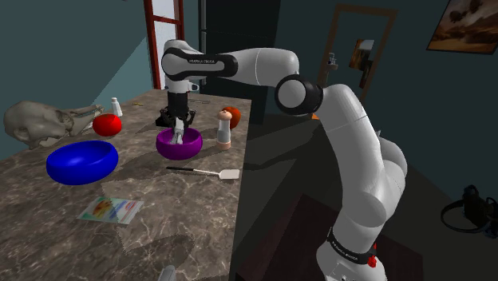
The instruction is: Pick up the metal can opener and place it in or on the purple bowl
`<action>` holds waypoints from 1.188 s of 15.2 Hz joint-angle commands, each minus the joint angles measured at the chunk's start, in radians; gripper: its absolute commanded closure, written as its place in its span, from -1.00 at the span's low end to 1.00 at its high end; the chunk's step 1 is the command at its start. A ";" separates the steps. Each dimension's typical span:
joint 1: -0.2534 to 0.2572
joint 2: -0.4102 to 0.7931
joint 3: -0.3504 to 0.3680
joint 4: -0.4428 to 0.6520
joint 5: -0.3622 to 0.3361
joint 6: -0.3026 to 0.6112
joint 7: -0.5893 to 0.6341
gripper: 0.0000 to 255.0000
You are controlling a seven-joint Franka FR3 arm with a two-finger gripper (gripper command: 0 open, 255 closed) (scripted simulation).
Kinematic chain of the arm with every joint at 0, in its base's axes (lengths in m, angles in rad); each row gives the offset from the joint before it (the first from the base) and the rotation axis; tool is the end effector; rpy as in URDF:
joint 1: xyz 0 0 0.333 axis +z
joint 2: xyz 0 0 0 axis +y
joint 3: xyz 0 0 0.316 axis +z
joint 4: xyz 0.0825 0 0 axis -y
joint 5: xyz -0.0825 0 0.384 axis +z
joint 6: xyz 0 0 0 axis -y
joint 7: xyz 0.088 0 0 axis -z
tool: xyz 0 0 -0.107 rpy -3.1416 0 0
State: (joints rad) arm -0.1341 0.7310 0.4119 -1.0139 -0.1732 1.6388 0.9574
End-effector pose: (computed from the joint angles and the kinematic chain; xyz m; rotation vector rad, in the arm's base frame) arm 0.7336 0.0862 0.4369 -2.8717 1.1329 0.1596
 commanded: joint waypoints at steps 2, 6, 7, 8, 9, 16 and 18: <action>0.000 0.000 0.000 0.000 0.000 0.000 0.000 -1.00; 0.000 0.000 0.000 0.000 0.000 0.000 0.000 -1.00; 0.000 0.000 0.000 0.000 0.000 0.000 0.000 -1.00; 0.009 0.011 -0.001 0.055 -0.002 -0.042 -0.002 -1.00; 0.021 0.028 -0.004 0.119 -0.005 -0.088 -0.005 -1.00; 0.054 0.082 -0.012 0.280 -0.016 -0.191 -0.013 -1.00; 0.054 0.082 -0.012 0.280 -0.016 -0.191 -0.013 -1.00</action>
State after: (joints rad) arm -0.0801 0.8125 0.3997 -0.7344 -0.1887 1.4484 0.9447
